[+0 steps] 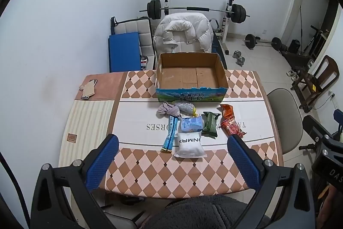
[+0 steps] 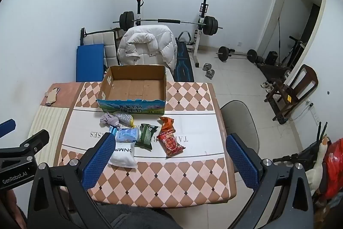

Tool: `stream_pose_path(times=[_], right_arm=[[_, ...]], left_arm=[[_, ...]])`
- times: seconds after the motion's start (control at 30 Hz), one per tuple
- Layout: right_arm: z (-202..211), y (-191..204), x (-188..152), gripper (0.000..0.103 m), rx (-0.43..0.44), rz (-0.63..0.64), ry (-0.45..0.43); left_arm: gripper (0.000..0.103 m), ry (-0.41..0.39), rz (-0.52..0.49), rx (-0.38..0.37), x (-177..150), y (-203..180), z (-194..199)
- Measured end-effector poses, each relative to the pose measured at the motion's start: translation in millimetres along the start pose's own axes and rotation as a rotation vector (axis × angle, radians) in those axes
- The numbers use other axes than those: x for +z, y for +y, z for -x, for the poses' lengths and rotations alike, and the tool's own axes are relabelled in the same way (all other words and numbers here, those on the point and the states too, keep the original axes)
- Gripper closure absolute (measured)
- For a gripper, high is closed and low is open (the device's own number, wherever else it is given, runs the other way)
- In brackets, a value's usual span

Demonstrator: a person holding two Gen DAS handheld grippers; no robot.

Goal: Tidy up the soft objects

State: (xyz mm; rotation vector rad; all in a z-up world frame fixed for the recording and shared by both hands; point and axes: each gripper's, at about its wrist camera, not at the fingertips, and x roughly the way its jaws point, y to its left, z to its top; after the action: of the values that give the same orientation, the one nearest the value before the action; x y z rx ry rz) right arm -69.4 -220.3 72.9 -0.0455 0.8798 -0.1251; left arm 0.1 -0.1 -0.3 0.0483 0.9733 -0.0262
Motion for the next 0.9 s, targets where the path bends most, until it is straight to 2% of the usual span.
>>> stream_pose_path(times=[0.9], right_arm=[[-24, -2, -2, 0.0, 0.0, -0.011, 0.031]], left_arm=[[0.0, 0.006, 0.001, -0.002, 0, 0, 0]])
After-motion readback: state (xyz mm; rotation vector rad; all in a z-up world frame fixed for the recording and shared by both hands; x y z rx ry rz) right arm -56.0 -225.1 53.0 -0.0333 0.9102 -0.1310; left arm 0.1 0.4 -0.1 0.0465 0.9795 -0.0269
